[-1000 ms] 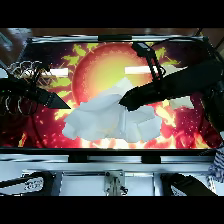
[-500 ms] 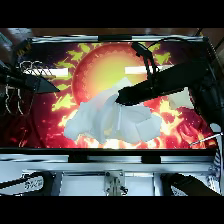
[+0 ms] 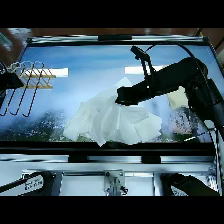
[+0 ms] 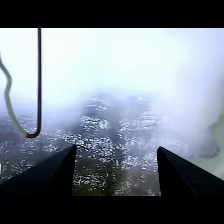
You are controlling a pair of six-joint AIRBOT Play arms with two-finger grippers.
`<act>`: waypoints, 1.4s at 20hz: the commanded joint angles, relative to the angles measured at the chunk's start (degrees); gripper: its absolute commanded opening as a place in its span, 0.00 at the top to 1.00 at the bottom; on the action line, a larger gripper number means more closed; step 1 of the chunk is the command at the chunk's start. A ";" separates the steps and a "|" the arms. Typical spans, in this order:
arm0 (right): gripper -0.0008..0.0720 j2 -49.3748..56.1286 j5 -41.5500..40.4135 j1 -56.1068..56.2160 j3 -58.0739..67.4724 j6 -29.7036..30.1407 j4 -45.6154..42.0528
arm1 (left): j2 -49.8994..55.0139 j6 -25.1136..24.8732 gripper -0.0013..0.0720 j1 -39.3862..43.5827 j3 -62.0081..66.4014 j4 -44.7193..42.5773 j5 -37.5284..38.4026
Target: Fold the shirts.
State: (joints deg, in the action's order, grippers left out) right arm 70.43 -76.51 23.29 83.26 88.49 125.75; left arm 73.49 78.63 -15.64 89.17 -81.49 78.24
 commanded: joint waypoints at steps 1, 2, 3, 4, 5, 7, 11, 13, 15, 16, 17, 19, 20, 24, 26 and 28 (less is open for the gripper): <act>0.92 0.07 0.02 0.02 0.04 -0.87 -0.39 | 1.68 3.54 0.16 -0.81 -6.14 -7.04 -8.61; 0.92 0.07 0.02 0.02 0.04 -0.87 -0.48 | 2.75 3.52 0.16 -1.18 -7.19 -7.02 -9.49; 0.92 0.07 0.00 0.04 0.04 -0.87 -0.66 | 3.87 3.50 0.16 -1.77 -7.74 -6.99 -10.10; 0.92 0.07 -0.02 0.02 0.04 -0.87 -0.79 | 4.74 3.28 0.16 -2.47 -7.82 -7.02 -10.60; 0.92 0.07 0.04 0.02 0.04 -0.87 -0.92 | 5.40 2.69 0.16 -3.45 -7.82 -7.04 -11.61; 0.92 0.07 0.07 0.02 0.04 -0.87 -2.69 | 6.34 0.81 0.17 -6.14 -7.82 -7.04 -12.37; 0.92 0.70 0.07 0.02 0.04 -1.81 -5.05 | 10.25 -1.03 0.25 -11.69 -7.82 -6.99 -10.69; 0.92 1.27 0.09 0.02 0.04 -2.01 -5.14 | 12.57 -1.92 0.24 -13.07 -7.82 -6.99 -10.80; 0.92 1.64 0.17 0.02 0.04 -2.01 -5.81 | 14.73 -5.60 0.22 -13.25 -7.82 -6.10 -10.71; 0.92 1.68 0.24 0.02 0.04 -2.01 -6.01 | 15.76 -6.64 0.22 -13.25 -7.82 -5.25 -10.73; 0.92 1.66 0.35 0.02 0.04 -2.16 -6.29 | 16.55 -6.67 0.22 -13.25 -7.80 -5.01 -10.75; 0.92 1.66 0.24 0.02 0.04 -2.40 -6.25 | 17.84 -8.72 0.22 -13.22 -7.82 -4.61 -10.71; 0.92 1.66 0.24 0.02 0.04 -2.38 -6.27 | 18.27 -10.75 0.22 -13.00 -7.82 -4.44 -10.71; 0.92 1.66 0.24 0.02 0.04 -2.38 -6.32 | 19.69 -13.33 0.22 -13.18 -7.80 -4.85 -12.24; 0.92 1.66 0.46 0.02 0.04 -2.38 -6.84 | 21.33 -16.20 0.22 -13.20 -7.80 -4.83 -10.93; 0.92 1.66 0.48 0.02 0.04 -2.40 -7.93 | 23.26 -16.46 0.22 -13.16 -7.80 -4.85 -9.66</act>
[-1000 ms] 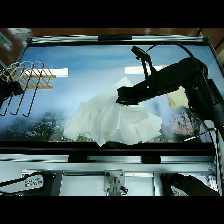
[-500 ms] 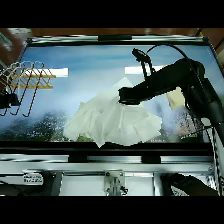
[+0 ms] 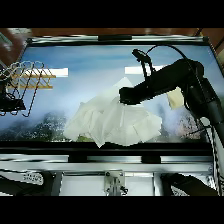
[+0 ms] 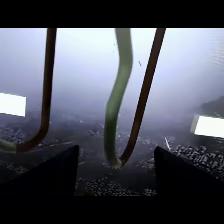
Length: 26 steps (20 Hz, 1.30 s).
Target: Fold the shirts.
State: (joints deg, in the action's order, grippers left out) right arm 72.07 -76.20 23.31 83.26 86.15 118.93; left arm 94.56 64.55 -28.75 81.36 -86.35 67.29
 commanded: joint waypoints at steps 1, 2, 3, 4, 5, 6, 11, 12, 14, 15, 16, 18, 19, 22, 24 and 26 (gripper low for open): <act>0.92 0.02 0.17 0.00 0.04 -0.07 -1.18 | 2.99 -2.40 0.22 -0.02 0.00 0.00 1.31; 0.92 0.02 0.17 0.00 0.04 -0.09 -1.16 | 3.76 -2.47 0.22 -0.02 0.04 0.00 1.14; 0.92 0.02 0.20 0.00 0.04 -0.09 -1.20 | 4.44 -2.60 0.23 -0.02 0.04 0.02 0.83; 0.92 0.02 0.20 0.00 0.04 -0.09 -1.31 | 5.09 -2.60 0.23 0.11 0.04 0.00 0.83; 0.92 0.02 0.20 0.00 0.04 -0.09 -1.57 | 5.64 -2.60 0.25 0.24 0.04 0.02 0.83; 0.92 0.02 0.20 0.00 0.04 -0.20 -1.86 | 6.01 -2.60 0.26 0.33 0.02 0.02 0.74; 0.92 0.02 0.20 0.00 0.04 -0.44 -2.54 | 6.21 -2.60 0.47 1.53 0.04 0.22 -1.75; 0.92 0.02 0.20 0.00 0.04 -0.44 -2.51 | 6.21 -2.60 0.48 1.73 0.04 0.26 -1.79; 0.92 0.02 0.20 0.00 0.04 -0.44 -2.51 | 6.43 -2.56 0.55 1.99 0.04 0.22 -1.66; 0.92 0.02 0.20 0.00 0.04 -0.44 -2.49 | 6.49 -2.32 0.69 1.99 0.02 0.22 -1.68; 0.92 0.02 0.20 0.00 0.04 -0.44 -2.49 | 6.49 -2.32 0.82 1.99 0.04 0.24 -1.70; 0.92 0.02 0.20 0.00 0.04 -0.44 -2.51 | 6.43 -2.32 0.92 1.99 0.04 0.24 -1.55; 0.92 0.02 0.22 0.00 0.04 -0.42 -2.54 | 6.43 -2.29 0.92 1.99 0.20 0.26 -1.18; 0.92 0.02 0.35 0.00 0.04 -0.39 -2.54 | 5.53 -1.66 0.92 1.99 1.97 1.95 -0.59; 0.92 0.02 0.33 0.00 0.07 -0.42 -2.51 | 3.96 0.20 0.93 1.99 4.04 3.37 -0.22; 0.92 0.02 0.20 0.00 0.07 -0.42 -2.49 | 1.55 3.48 0.93 1.99 5.64 3.91 0.37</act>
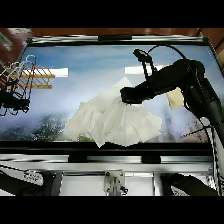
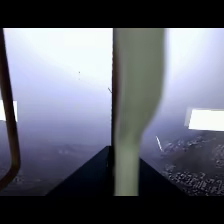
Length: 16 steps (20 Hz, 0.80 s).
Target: Fold the shirts.
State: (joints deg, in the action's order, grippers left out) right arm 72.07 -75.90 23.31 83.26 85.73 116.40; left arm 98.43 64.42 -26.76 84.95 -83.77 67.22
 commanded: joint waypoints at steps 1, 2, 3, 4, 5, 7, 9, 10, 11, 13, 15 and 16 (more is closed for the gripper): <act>0.92 0.02 -0.20 0.00 0.07 0.00 0.04 | -4.02 6.93 0.93 0.00 2.05 1.90 0.26; 0.92 0.00 -0.20 -0.04 0.07 0.00 0.02 | -5.60 7.52 0.93 0.00 2.05 3.17 0.37; 0.92 -0.04 -0.26 -0.04 0.07 0.02 0.02 | -7.52 9.33 0.93 0.04 2.05 3.72 0.48; 0.92 -0.04 -0.79 -0.04 0.13 0.02 0.07 | -9.66 10.32 0.93 0.15 2.05 4.48 0.55; 0.92 -0.04 -1.55 -0.04 0.13 0.04 0.02 | -12.00 10.93 0.93 0.46 2.05 5.51 0.57; 0.92 -0.04 -2.73 -0.04 0.13 0.04 0.02 | -17.66 11.89 0.93 2.27 2.05 6.75 0.83; 0.92 -0.04 -3.06 -0.04 0.13 0.04 0.00 | -23.41 11.96 0.93 5.68 2.05 8.50 2.45; 0.92 -0.04 -3.08 -0.04 0.13 0.04 -0.04 | -26.01 12.00 0.93 8.17 2.05 8.85 3.69; 0.92 -0.04 -3.17 -0.04 0.22 0.07 -0.48 | -28.46 12.04 0.93 11.50 1.99 8.81 5.29; 0.92 -0.04 -4.42 -0.04 1.33 0.04 -4.13 | -32.63 12.61 0.93 19.37 1.05 8.76 8.15; 0.92 -0.04 -6.23 -0.04 3.54 0.07 -12.22 | -35.54 15.52 0.93 28.59 -1.75 5.97 11.89; 0.92 -0.04 -7.04 -0.04 4.68 0.02 -17.73 | -36.00 16.94 0.93 34.10 -3.78 1.57 16.37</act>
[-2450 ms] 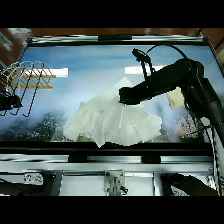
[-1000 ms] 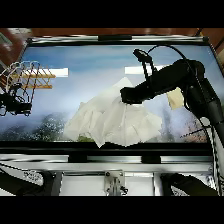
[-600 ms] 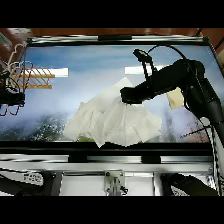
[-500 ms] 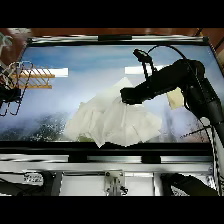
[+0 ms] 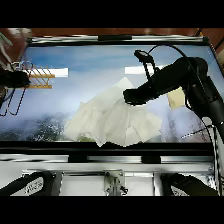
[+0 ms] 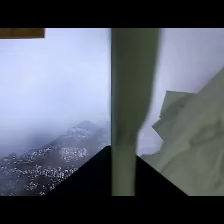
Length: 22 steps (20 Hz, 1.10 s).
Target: Fold the shirts.
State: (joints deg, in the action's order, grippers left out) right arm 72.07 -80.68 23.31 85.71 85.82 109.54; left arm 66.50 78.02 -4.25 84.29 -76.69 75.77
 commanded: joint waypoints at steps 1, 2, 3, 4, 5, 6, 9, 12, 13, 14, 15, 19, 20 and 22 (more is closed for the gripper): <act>0.92 -0.04 -2.71 -0.04 3.26 -0.04 -16.28 | -4.11 4.66 0.93 16.85 -5.53 -10.27 12.37; 0.92 -0.04 -3.04 -0.04 3.98 -0.04 -20.17 | -4.26 5.22 0.93 22.82 -8.55 -14.71 16.28; 0.92 -0.04 -3.37 -0.04 4.42 -0.02 -22.84 | -4.98 5.20 0.93 28.59 -11.28 -18.29 17.92; 0.92 -0.04 -3.76 -0.04 4.46 0.28 -24.30 | -6.47 5.88 0.93 34.51 -13.60 -21.99 17.97; 0.92 -0.04 -4.44 -0.04 4.46 0.76 -25.00 | -8.00 7.54 0.93 39.12 -14.86 -24.26 18.25; 0.92 -0.04 -4.68 -0.04 4.46 1.11 -25.27 | -9.70 8.50 0.93 42.82 -15.67 -25.16 19.91; 0.92 -0.04 -4.92 -0.04 4.46 3.15 -25.49 | -14.51 10.91 0.93 49.05 -16.44 -25.16 26.47; 0.92 -0.04 -4.68 -0.04 4.44 3.80 -26.53 | -21.11 7.91 0.93 55.30 -16.46 -25.14 27.32; 0.92 -0.04 -4.55 -0.04 4.44 3.82 -26.49 | -22.71 4.74 0.93 57.96 -16.46 -25.27 28.65; 0.92 -0.04 -4.50 -0.04 4.44 3.80 -26.27 | -23.74 5.38 0.93 60.22 -16.55 -26.53 29.88; 0.92 -0.04 -4.46 -0.04 4.46 3.80 -25.55 | -24.24 6.25 0.93 61.59 -16.87 -26.86 29.83; 0.92 -0.04 -4.76 -0.04 4.46 3.85 -24.52 | -23.91 5.51 0.93 65.31 -21.68 -26.84 28.50; 0.92 -0.04 -5.14 -0.04 4.46 3.82 -24.48 | -23.91 4.96 0.93 66.45 -23.26 -26.91 28.13; 0.92 -0.04 -6.01 -0.04 4.46 3.82 -24.50 | -24.09 5.46 0.93 67.89 -24.98 -26.91 26.49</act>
State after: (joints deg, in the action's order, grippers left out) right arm 72.05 -85.69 23.29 90.11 89.62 84.75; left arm 42.87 84.09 60.90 62.00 -103.31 103.85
